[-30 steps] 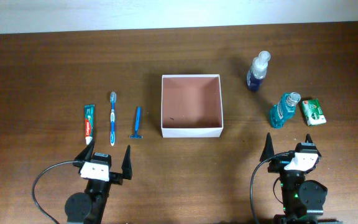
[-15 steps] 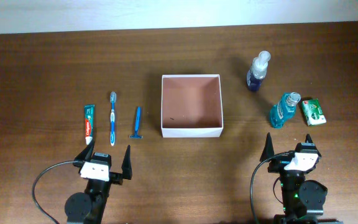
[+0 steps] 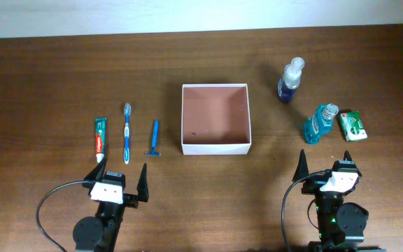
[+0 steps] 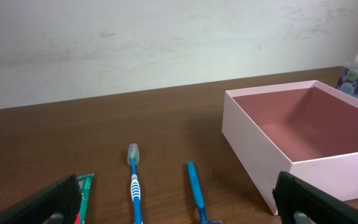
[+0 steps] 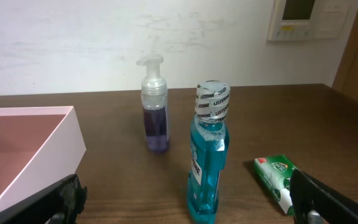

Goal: Pack container

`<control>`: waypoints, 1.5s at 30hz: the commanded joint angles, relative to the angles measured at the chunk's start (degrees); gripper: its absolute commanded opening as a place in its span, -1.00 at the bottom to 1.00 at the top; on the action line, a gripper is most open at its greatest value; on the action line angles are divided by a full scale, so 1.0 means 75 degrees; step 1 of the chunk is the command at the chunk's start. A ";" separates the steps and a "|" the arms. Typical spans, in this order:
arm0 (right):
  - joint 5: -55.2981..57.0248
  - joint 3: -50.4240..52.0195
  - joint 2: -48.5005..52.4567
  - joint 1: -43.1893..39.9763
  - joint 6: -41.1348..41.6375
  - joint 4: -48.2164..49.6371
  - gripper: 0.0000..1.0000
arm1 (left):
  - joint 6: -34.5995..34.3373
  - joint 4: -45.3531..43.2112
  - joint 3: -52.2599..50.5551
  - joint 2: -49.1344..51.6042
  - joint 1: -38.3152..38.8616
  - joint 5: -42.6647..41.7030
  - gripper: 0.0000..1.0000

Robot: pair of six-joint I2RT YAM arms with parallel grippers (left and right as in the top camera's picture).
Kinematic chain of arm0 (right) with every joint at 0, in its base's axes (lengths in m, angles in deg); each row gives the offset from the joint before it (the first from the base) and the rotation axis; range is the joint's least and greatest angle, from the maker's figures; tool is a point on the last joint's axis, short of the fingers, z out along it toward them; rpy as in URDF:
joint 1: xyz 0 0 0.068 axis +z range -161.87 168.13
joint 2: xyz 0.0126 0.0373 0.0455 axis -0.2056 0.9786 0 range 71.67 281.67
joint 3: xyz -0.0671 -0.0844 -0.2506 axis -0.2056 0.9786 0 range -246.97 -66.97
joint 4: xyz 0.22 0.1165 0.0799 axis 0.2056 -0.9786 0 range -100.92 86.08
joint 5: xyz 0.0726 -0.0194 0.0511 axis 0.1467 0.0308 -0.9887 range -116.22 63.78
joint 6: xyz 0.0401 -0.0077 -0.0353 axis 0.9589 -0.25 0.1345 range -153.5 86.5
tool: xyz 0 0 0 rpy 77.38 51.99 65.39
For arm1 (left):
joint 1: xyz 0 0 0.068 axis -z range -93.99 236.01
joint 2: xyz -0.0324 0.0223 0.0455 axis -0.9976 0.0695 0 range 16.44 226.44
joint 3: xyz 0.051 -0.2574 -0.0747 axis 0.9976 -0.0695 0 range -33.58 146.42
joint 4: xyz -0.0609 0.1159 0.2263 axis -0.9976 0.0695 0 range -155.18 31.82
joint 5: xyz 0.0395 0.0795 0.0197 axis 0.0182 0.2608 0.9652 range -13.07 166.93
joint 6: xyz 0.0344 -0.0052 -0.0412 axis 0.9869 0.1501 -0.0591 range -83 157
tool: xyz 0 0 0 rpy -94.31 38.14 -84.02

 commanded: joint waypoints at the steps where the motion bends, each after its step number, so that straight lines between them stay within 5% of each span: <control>1: 0.0067 0.0035 -0.0050 -0.0058 0.0009 -0.0058 0.97 | 0.0117 -0.0026 -0.0041 -0.0082 0.0020 0.0023 0.99; 16: 0.0067 0.0035 -0.0050 -0.0058 0.0009 -0.0058 0.97 | 0.0117 -0.1620 -0.0041 -0.0082 0.0020 -0.0906 0.99; 21: 0.0067 0.0035 -0.0050 -0.0058 0.0009 -0.0058 0.97 | -0.0096 -0.1629 -0.0041 -0.0082 0.0020 -0.2069 0.99; 29: 0.0067 0.0035 -0.0050 -0.0058 0.0009 -0.0058 0.97 | -0.0460 -0.1460 0.0198 -0.0020 0.0017 -0.2014 0.99; 36: 0.0067 0.0035 -0.0050 -0.0058 0.0009 -0.0058 0.97 | -0.0082 0.0440 0.2573 0.2037 0.0017 -0.1754 0.99; 45: 0.0067 0.0035 -0.0050 -0.0058 0.0009 -0.0058 0.97 | 0.1011 0.4578 0.7807 0.7431 0.0017 -0.1614 0.99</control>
